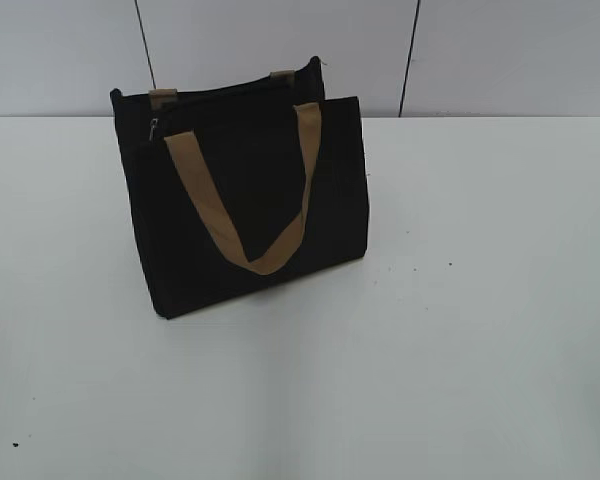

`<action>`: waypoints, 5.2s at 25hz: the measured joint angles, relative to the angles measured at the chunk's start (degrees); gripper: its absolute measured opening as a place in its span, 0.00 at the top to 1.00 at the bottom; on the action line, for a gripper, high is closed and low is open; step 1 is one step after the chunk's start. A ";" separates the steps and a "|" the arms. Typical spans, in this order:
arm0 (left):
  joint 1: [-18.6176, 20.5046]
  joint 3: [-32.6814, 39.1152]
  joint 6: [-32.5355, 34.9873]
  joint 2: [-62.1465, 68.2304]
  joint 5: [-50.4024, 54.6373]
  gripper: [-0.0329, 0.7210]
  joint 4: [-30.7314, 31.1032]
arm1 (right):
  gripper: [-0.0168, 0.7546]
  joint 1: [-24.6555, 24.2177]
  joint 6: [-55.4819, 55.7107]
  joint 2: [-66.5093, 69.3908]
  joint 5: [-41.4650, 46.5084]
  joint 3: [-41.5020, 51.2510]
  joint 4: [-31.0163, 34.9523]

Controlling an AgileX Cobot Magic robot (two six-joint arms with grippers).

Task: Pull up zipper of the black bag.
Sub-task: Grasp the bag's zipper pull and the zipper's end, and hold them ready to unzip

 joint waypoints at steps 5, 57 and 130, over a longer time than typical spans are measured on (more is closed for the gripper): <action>0.00 0.00 0.00 0.00 0.00 0.50 0.00 | 0.32 0.00 0.00 0.00 0.00 0.00 0.00; -0.05 -2.99 41.01 56.82 -40.28 0.32 -36.86 | 0.32 0.00 0.05 0.00 0.00 0.00 1.57; 0.90 -19.72 112.45 104.46 -21.22 0.93 -80.42 | 0.34 0.00 -24.10 35.42 -1.19 -19.95 16.42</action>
